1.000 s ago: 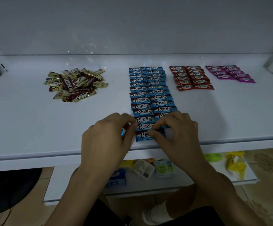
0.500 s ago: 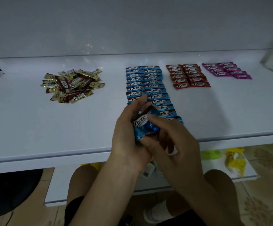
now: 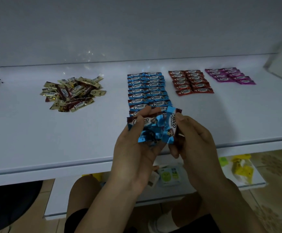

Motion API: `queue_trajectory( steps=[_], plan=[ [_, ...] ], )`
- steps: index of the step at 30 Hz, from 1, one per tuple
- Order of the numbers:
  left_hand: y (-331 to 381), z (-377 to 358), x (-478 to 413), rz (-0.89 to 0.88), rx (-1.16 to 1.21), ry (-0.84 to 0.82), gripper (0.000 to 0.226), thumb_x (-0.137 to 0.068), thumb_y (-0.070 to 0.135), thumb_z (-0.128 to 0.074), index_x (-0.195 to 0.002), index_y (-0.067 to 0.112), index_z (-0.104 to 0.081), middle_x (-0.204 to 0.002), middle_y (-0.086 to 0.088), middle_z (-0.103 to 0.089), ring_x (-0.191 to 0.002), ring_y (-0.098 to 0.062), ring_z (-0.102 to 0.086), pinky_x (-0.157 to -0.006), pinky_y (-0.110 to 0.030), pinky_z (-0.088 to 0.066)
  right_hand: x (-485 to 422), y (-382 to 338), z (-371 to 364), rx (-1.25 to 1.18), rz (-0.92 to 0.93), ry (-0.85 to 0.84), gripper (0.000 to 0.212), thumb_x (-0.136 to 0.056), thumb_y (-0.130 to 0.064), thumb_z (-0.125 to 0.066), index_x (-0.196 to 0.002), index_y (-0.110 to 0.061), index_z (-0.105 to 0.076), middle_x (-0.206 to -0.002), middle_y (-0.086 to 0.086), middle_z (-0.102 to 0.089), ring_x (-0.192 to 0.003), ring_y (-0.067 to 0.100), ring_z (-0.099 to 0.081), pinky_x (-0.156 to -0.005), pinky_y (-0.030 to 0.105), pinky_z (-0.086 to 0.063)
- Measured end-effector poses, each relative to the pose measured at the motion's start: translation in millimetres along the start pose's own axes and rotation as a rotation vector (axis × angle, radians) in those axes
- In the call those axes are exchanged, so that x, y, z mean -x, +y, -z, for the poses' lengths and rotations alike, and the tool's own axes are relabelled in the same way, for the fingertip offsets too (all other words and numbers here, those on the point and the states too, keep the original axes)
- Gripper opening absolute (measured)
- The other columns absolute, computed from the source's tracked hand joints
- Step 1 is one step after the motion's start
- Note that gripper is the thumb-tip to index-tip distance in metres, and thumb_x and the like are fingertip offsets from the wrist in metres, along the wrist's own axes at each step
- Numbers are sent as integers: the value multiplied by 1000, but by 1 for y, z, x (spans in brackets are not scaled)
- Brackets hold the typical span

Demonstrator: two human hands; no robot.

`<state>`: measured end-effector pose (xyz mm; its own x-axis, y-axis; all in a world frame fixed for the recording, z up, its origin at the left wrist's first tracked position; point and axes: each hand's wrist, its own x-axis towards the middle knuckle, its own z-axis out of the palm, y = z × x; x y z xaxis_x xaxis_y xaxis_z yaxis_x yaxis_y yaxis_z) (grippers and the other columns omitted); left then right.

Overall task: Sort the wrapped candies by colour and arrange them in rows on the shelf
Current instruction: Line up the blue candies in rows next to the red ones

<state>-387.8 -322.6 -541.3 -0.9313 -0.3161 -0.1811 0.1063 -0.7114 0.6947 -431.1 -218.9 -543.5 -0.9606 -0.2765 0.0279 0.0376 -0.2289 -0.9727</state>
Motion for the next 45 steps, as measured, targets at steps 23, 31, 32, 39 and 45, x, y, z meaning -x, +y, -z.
queue_trajectory(
  steps=[23,31,32,39,45],
  plan=[
    [0,7,11,-227,-686,-114,18,-80,30,-58,-86,14,-65,-64,1,-68,-62,-9,-66,-61,-21,-55,4,-7,31,217,108,-128,18,-74,-26,-62,-86,-13,-65,-74,-2,-73,-66,9,-68,-53,18,-51],
    [-8,6,11,-245,-748,-85,12,-86,22,-57,-95,19,-65,-69,8,-71,-64,-3,-67,-58,-13,-50,2,4,41,390,310,-226,22,-84,-27,-68,-104,-19,-67,-90,-15,-70,-88,1,-66,-70,11,-50],
    [-8,7,10,-248,-729,-63,12,-85,22,-58,-95,20,-65,-75,10,-73,-69,-4,-69,-60,-13,-51,3,7,44,466,369,-239,30,-81,-26,-72,-109,-18,-66,-96,-15,-70,-94,1,-65,-76,12,-49],
    [-9,17,17,-198,-728,-82,22,-81,25,-56,-97,15,-67,-75,2,-74,-68,-6,-69,-59,-13,-51,-3,20,55,810,657,-306,31,-83,-35,-64,-112,-23,-65,-106,-19,-61,-99,-1,-59,-84,18,-49],
    [7,31,18,-338,-1067,-91,22,-85,39,-58,-88,19,-66,-60,10,-65,-51,-2,-59,-50,-16,-47,-19,18,66,1071,663,-315,36,-87,-43,-51,-110,-20,-66,-102,-10,-64,-92,0,-51,-83,8,-34]
  ],
)
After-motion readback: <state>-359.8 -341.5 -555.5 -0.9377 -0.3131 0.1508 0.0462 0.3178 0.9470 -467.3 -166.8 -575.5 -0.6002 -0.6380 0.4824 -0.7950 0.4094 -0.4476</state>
